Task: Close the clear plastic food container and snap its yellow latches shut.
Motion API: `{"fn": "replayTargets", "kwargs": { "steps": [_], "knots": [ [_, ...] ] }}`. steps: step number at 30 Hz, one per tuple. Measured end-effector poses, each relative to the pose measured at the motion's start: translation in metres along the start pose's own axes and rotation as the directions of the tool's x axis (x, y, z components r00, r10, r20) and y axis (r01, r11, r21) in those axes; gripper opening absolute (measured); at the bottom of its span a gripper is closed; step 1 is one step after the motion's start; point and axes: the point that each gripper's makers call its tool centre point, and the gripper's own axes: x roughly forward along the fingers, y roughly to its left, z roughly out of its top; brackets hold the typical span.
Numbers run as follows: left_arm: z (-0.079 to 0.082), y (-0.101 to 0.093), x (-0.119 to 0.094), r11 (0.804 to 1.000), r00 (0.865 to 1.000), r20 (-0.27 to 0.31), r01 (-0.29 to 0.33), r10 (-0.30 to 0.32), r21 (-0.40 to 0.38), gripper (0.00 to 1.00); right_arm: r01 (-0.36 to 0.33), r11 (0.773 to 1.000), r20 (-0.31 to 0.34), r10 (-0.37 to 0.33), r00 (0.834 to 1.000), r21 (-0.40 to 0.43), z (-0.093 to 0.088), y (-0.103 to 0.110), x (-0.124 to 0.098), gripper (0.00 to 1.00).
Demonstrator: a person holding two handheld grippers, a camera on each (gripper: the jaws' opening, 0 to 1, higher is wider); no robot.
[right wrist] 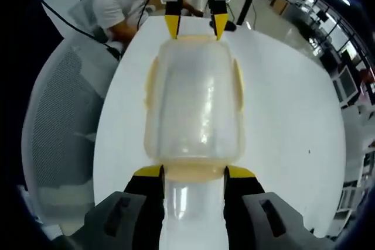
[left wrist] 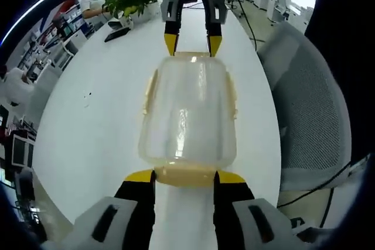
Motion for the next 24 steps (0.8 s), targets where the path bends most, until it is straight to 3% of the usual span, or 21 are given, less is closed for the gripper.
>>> {"fn": "replayTargets", "kwargs": {
  "steps": [24],
  "knots": [
    [0.044, 0.0, 0.026, 1.0, 1.0, 0.02, 0.0, 0.0, 0.016, 0.32, 0.016, 1.0, -0.014, -0.016, 1.0, 0.017, -0.049, 0.0, -0.016, 0.36]
  ]
}}
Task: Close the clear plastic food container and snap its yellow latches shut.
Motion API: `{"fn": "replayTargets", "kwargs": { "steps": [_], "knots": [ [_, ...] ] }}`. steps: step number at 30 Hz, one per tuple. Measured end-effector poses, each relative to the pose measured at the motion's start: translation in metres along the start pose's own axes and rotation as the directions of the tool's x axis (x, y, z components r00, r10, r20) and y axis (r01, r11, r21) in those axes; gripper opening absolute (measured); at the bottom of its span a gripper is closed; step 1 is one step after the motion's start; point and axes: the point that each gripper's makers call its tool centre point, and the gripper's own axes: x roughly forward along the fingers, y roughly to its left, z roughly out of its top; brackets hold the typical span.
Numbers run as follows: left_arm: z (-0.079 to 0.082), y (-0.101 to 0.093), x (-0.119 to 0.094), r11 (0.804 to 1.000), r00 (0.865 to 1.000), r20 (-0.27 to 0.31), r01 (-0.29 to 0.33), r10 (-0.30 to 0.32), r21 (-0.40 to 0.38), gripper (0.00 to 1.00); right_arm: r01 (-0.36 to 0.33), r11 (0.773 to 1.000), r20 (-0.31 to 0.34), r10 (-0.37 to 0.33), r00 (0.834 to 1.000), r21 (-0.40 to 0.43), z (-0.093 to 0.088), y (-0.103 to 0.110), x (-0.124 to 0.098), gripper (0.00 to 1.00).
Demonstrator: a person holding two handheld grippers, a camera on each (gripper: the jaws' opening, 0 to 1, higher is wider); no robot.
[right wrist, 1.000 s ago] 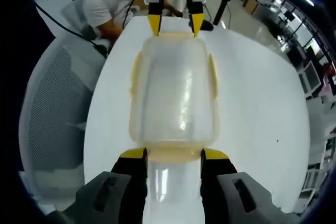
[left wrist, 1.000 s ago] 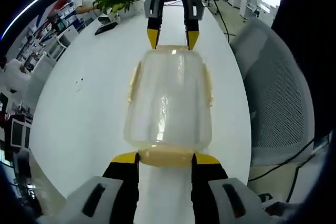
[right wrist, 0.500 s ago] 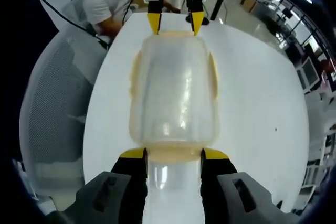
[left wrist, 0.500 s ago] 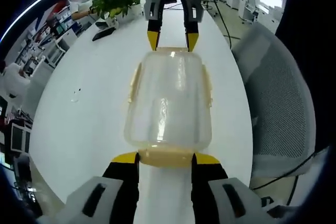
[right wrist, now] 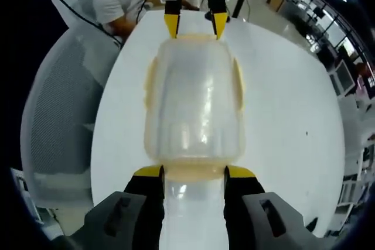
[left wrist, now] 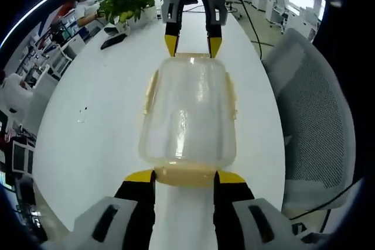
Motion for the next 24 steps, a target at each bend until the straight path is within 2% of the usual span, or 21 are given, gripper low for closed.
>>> {"fn": "replayTargets", "kwargs": {
  "steps": [9, 24],
  "knots": [
    [0.017, 0.002, 0.015, 1.0, 1.0, 0.009, 0.002, -0.002, 0.004, 0.32, 0.003, 1.0, -0.016, -0.003, 1.0, 0.001, -0.021, -0.003, -0.002, 0.36],
    [0.034, 0.006, 0.042, 1.0, 1.0, 0.024, 0.015, -0.015, 0.005, 0.32, -0.012, 1.0, -0.036, 0.013, 0.999, 0.017, -0.054, -0.007, 0.003, 0.36]
  ]
}}
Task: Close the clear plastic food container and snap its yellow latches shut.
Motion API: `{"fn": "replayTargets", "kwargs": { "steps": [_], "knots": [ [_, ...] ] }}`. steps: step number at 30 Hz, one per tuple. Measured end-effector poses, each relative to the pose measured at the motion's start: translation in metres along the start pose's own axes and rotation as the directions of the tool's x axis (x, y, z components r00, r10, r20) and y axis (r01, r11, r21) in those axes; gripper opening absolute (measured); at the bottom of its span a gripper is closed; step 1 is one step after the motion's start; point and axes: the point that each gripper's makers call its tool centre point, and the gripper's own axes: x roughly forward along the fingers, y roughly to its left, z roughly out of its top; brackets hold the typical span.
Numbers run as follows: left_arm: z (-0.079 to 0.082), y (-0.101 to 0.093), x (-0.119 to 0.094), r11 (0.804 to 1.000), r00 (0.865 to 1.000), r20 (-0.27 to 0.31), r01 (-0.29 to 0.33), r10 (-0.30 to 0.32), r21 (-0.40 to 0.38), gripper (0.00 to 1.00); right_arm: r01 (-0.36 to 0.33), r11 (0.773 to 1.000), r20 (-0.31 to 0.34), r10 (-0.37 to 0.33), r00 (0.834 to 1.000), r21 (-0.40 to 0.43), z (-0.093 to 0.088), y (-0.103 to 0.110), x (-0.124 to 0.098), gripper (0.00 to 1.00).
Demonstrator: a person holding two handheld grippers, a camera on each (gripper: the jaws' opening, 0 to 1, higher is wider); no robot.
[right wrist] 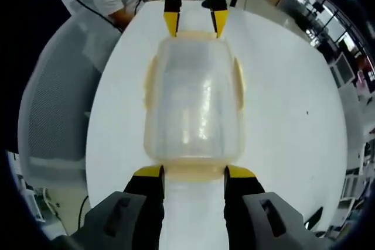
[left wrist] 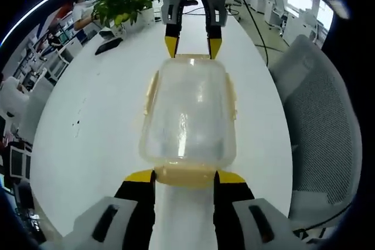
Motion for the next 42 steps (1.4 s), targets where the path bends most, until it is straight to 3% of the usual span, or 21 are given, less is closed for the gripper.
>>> {"fn": "replayTargets", "kwargs": {
  "steps": [21, 42],
  "knots": [
    [0.016, -0.001, 0.031, 0.999, 0.999, 0.018, 0.028, -0.028, -0.02, 0.32, -0.036, 0.999, -0.049, 0.036, 0.998, -0.006, -0.035, -0.003, 0.011, 0.37],
    [0.018, -0.006, 0.04, 0.997, 0.998, 0.021, 0.065, -0.064, -0.05, 0.33, -0.055, 0.998, -0.051, 0.055, 0.997, 0.008, -0.042, -0.004, 0.011, 0.37]
  ]
}}
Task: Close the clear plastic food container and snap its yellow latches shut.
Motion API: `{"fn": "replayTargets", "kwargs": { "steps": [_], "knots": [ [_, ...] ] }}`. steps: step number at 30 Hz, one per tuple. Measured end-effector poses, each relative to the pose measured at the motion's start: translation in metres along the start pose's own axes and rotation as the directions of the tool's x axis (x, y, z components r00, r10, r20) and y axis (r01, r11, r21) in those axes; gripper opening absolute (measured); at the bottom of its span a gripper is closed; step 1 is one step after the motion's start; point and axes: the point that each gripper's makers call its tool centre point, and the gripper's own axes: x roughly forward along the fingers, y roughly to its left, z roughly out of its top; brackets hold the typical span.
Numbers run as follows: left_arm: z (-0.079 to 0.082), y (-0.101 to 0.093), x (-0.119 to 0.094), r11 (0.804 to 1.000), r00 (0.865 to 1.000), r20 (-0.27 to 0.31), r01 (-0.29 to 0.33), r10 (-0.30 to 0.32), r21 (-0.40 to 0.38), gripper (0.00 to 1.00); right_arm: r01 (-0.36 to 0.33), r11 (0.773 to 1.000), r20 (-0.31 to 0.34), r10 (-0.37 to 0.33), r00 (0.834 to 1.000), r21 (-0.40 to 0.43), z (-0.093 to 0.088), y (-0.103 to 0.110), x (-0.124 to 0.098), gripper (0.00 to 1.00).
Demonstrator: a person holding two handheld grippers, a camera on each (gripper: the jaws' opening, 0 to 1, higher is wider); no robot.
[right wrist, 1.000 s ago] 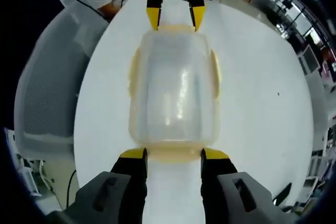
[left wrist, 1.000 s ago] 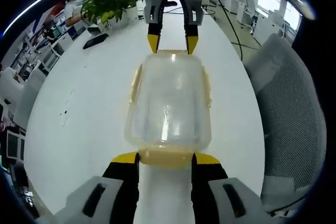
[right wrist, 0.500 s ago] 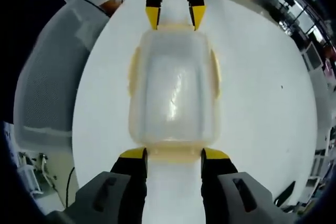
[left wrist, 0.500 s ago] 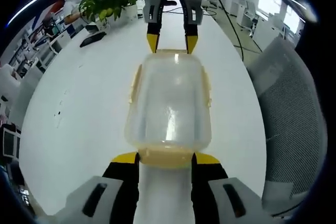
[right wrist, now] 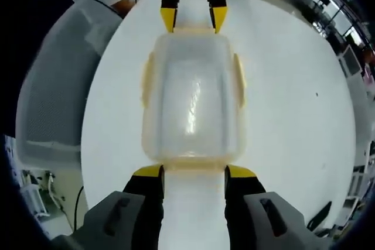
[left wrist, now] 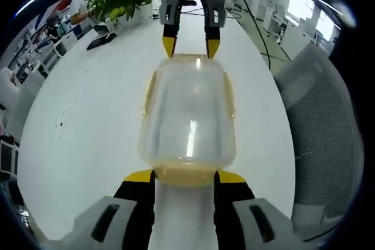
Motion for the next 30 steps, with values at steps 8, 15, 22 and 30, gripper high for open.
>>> {"fn": "replayTargets", "kwargs": {
  "steps": [8, 15, 22, 30],
  "knots": [
    [-0.002, -0.001, 0.004, 0.999, 1.0, 0.004, -0.026, 0.026, 0.03, 0.33, 0.014, 1.0, 0.012, -0.015, 1.0, 0.024, -0.001, 0.0, 0.0, 0.38],
    [-0.001, -0.001, -0.003, 0.999, 0.999, 0.025, -0.035, 0.035, -0.002, 0.34, 0.042, 0.998, 0.029, -0.044, 0.999, 0.057, -0.003, -0.001, -0.005, 0.37],
    [-0.004, -0.002, -0.01, 0.999, 0.998, 0.027, -0.048, 0.049, -0.018, 0.34, 0.047, 0.996, 0.037, -0.05, 0.998, 0.074, -0.002, 0.001, -0.011, 0.37],
    [-0.005, 0.003, -0.022, 0.987, 0.992, 0.042, -0.113, 0.119, -0.114, 0.34, 0.08, 0.985, 0.062, -0.09, 0.994, 0.151, 0.0, -0.003, -0.024, 0.37]
  ]
}}
